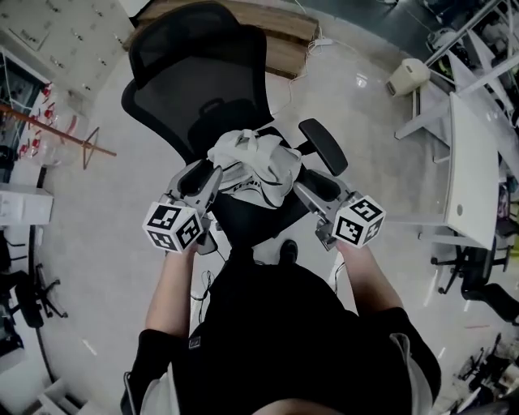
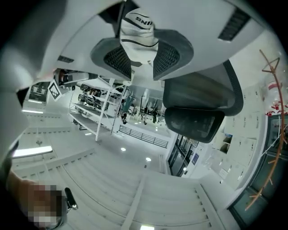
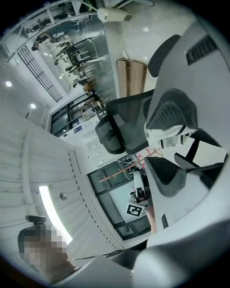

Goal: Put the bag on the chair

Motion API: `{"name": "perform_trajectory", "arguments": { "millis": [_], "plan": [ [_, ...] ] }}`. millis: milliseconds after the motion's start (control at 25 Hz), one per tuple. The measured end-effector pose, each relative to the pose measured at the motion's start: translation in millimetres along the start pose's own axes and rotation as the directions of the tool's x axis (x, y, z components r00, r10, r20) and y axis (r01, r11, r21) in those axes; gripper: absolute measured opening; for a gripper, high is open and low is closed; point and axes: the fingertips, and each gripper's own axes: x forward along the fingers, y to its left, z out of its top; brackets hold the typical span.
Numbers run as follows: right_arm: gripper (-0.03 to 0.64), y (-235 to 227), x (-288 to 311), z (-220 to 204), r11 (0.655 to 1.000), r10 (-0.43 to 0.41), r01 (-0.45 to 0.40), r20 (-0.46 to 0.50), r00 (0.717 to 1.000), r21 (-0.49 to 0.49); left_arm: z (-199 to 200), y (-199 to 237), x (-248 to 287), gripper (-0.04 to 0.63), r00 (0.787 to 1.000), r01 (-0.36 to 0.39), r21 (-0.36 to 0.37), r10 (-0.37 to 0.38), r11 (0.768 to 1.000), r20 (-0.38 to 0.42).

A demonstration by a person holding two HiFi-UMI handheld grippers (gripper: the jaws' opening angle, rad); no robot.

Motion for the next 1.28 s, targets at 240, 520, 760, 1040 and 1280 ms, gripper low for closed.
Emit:
{"name": "perform_trajectory", "arguments": {
  "millis": [240, 520, 760, 1040, 1280],
  "plan": [
    [0.196, -3, -66, -10, 0.998, 0.064, -0.064, 0.028, 0.998, -0.007, 3, -81, -33, 0.126, 0.994, -0.084, 0.057, 0.081, 0.995, 0.067],
    [0.171, 20, -109, -15, 0.989, 0.146, -0.145, 0.024, 0.989, -0.037, -6, -147, -75, 0.101, 0.985, -0.153, 0.081, 0.146, 0.985, 0.087],
    [0.109, 63, -117, 0, 0.976, 0.186, -0.174, 0.079, 0.979, -0.134, -7, -164, -108, 0.083, 0.982, -0.18, 0.12, 0.171, 0.976, 0.082],
    [0.083, 130, -105, 16, 0.96, 0.202, -0.182, 0.077, 0.976, -0.211, 9, -151, -152, 0.067, 0.981, -0.18, 0.141, 0.168, 0.973, 0.096],
    [0.051, 201, -76, 10, 0.945, 0.211, -0.189, 0.056, 0.976, -0.266, 18, -124, -188, 0.061, 0.988, -0.117, 0.115, 0.104, 0.986, 0.115]
  ]
}}
